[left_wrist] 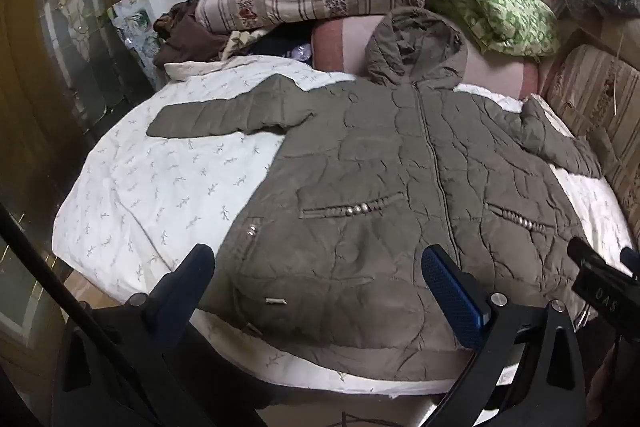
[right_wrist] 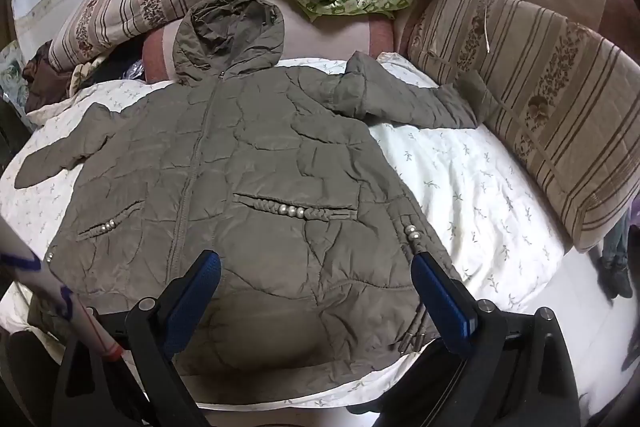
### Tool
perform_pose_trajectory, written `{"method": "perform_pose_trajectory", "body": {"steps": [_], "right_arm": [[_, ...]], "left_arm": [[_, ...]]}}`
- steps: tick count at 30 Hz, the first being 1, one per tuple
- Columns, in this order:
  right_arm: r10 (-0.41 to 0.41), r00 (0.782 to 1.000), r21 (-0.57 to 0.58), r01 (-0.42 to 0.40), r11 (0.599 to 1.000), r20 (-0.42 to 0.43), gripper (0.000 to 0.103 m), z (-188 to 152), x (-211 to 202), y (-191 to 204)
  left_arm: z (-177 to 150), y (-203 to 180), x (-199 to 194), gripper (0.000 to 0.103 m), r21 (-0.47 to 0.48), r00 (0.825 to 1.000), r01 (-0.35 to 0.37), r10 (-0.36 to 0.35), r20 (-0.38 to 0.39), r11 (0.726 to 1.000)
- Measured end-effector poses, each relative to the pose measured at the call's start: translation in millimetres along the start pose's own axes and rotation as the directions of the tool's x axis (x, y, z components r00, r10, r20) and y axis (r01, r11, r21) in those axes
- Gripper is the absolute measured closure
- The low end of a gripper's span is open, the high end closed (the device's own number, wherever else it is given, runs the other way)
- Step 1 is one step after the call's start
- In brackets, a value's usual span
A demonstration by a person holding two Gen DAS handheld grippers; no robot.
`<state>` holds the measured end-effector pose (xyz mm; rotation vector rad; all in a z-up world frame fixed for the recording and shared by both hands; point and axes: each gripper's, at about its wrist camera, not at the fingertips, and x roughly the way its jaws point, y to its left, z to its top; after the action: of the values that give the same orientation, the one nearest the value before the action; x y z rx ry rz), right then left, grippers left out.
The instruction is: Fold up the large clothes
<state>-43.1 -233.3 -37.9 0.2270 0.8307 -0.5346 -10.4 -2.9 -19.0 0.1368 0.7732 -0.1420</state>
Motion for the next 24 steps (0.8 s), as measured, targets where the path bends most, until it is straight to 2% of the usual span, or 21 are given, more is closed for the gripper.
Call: {"method": "perform_pose_trajectory", "body": {"steps": [5, 10, 20, 24], "right_arm": [[-0.012, 1.000, -0.007, 0.012, 1.000, 0.001, 0.005, 0.3, 0.0, -0.9], [-0.013, 1.000, -0.013, 0.013, 1.000, 0.000, 0.005, 0.8, -0.4, -1.3], [-0.028, 1.000, -0.022, 0.028, 0.999, -0.003, 0.005, -1.5, -1.9, -1.5], [-0.030, 1.000, -0.027, 0.030, 0.999, -0.002, 0.005, -2.0, -3.4, -1.3]], "left_arm": [[-5.3, -11.1, 4.8, 0.000, 0.048, 0.996, 0.059, -0.056, -0.069, 0.997], [-8.0, -20.5, 4.3, 0.000, 0.058, 0.995, 0.073, -0.068, -0.077, 0.996], [-13.1, -14.9, 5.5, 0.000, 0.049, 0.991, 0.112, -0.108, -0.081, 0.993], [-11.1, -13.5, 2.4, 0.000, 0.063, 0.995, 0.077, -0.073, -0.065, 0.995]]}}
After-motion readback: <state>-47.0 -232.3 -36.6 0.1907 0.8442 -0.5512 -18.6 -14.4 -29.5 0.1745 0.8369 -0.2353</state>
